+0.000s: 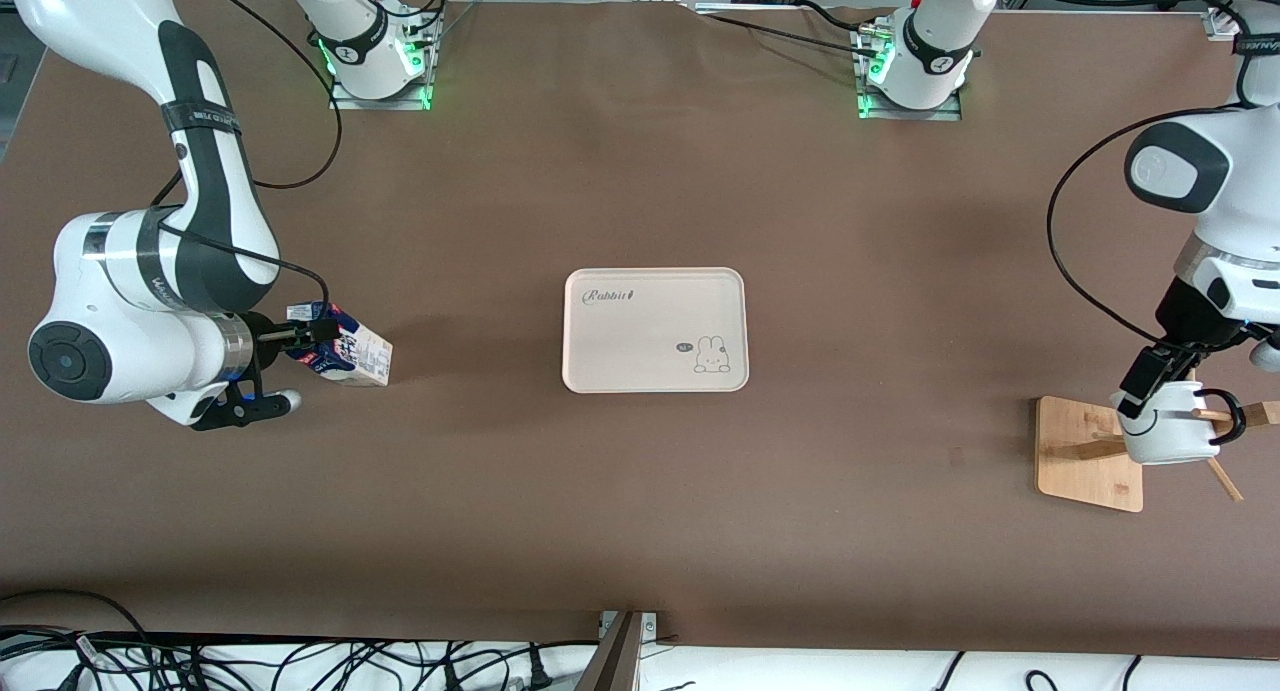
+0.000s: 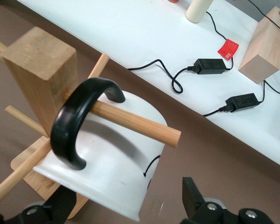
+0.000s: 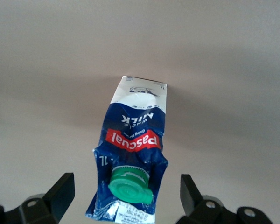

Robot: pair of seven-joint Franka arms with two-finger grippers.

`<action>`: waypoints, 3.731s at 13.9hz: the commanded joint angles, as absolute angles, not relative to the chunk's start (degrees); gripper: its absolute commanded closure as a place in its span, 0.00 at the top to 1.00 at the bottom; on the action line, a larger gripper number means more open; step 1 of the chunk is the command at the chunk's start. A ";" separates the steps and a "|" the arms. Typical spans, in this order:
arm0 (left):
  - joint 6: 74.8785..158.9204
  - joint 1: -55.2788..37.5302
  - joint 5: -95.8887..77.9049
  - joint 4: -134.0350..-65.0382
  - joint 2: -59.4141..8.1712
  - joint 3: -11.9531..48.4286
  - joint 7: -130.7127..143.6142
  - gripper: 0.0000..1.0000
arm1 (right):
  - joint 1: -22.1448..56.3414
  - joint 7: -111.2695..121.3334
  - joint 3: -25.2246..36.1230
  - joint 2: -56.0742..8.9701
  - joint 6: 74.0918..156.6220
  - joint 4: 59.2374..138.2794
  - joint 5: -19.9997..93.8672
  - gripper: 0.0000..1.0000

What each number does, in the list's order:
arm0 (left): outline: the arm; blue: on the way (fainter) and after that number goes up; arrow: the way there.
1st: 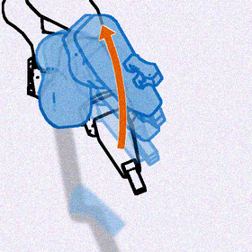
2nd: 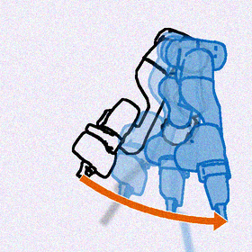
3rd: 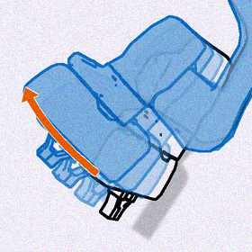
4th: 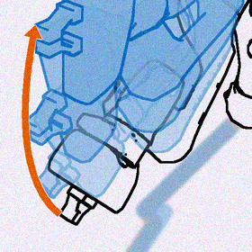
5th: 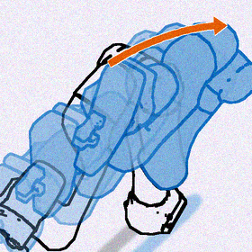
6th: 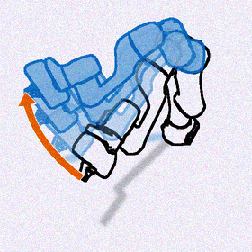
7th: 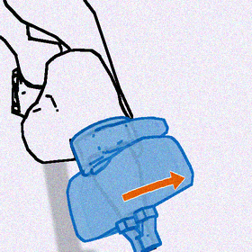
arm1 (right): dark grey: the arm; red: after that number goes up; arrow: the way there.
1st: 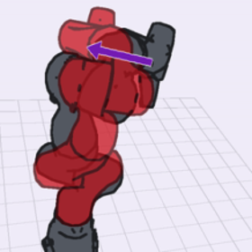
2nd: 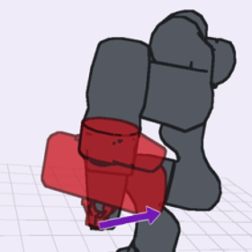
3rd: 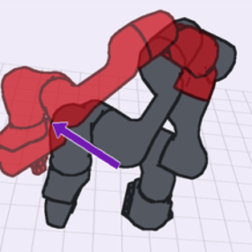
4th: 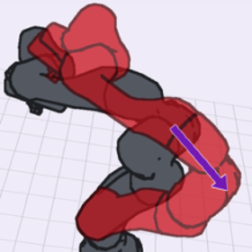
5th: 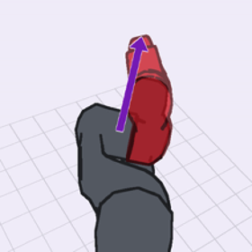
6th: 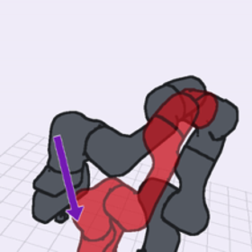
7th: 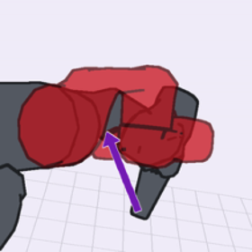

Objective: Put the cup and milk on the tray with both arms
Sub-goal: 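Close the right gripper on the carton while the left gripper grasps the mug, then lift the carton with the right gripper while the left gripper lifts the mug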

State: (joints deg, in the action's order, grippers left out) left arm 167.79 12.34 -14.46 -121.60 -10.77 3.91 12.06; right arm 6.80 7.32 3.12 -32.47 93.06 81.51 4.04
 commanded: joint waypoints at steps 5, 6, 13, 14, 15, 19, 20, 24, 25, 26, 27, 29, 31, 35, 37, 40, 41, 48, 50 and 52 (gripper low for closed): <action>169.98 12.30 -16.52 -120.94 -11.60 5.10 11.16 0.74 | 4.22 8.17 2.90 -32.52 92.64 83.32 3.69 1.00; 169.98 12.30 -16.52 -120.94 -11.60 5.10 11.16 0.74 | 4.31 7.83 2.90 -32.52 92.55 83.32 3.69 1.00; 169.89 12.39 -16.52 -120.94 -11.43 5.10 11.25 0.18 | 5.97 7.21 2.37 -33.22 92.72 83.76 4.48 1.00; 169.89 12.39 -16.52 -120.94 -11.43 5.10 11.34 0.13 | 6.32 7.12 2.37 -33.31 92.72 83.76 4.48 1.00; 169.89 12.39 -16.52 -120.94 -11.43 5.10 11.34 0.13 | 6.59 7.12 2.37 -33.31 92.81 83.76 4.48 1.00; 169.45 12.30 -15.82 -120.85 -10.90 5.27 11.34 0.05 | 6.85 7.21 2.37 -33.31 92.81 83.76 4.66 0.47; 169.45 12.30 -15.82 -120.85 -10.72 5.27 11.08 0.03 | 6.94 7.12 2.37 -33.22 92.73 83.76 4.75 0.17; 167.01 12.22 -15.82 -120.41 -10.11 6.24 11.07 0.00 | 6.42 6.50 2.37 -33.14 92.64 83.76 4.83 0.04; 165.08 12.22 -15.73 -119.28 -10.11 6.33 11.07 0.00 | 6.33 6.16 2.37 -33.13 92.72 83.76 4.92 0.04; 162.80 12.22 -15.73 -118.31 -10.02 6.50 10.99 0.00 | 6.50 5.46 2.37 -32.96 92.64 83.76 5.44 0.04; 160.95 12.22 -15.73 -117.26 -10.02 6.94 10.99 0.00 | 6.50 4.58 2.37 -32.70 92.64 83.76 5.97 0.04; 158.65 12.13 -15.64 -116.28 -9.67 7.29 10.99 0.00 | 6.68 3.78 2.37 -31.21 92.46 83.76 5.98 0.04; 156.89 11.52 -15.64 -116.19 -8.88 8.08 10.99 0.00 | 6.85 3.78 2.29 -29.19 90.71 83.58 5.98 0.04; 147.25 11.51 -9.68 -112.95 -7.21 10.10 11.25 0.00 | 7.65 0.98 -0.60 -25.41 89.47 83.23 6.15 0.04; 139.00 11.43 -9.49 -109.44 -7.21 10.72 11.25 0.00 | 7.73 -5.58 -4.81 -24.79 90.26 82.62 6.15 0.05; 126.77 11.51 -9.41 -105.04 -7.29 11.16 10.81 0.00 | 8.69 -17.28 -10.19 -24.96 93.15 81.65 6.06 0.06; 123.52 11.51 -9.40 -104.25 -7.21 11.25 10.72 0.00 | 10.18 -20.10 -10.37 -25.13 94.30 81.74 6.15 0.06; 103.12 11.43 -9.40 -99.40 -7.56 12.48 10.72 0.00 | 16.17 -24.96 -10.37 -25.93 97.47 81.74 10.08 0.06; 98.02 11.34 -9.40 -99.40 -8.08 12.48 10.63 0.00 | 17.57 -25.22 -10.37 -26.01 98.95 81.74 13.70 0.06; 93.80 11.25 -9.32 -99.32 -8.52 12.48 10.63 0.00 | 20.55 -28.46 -10.37 -26.54 100.10 81.74 13.62 0.06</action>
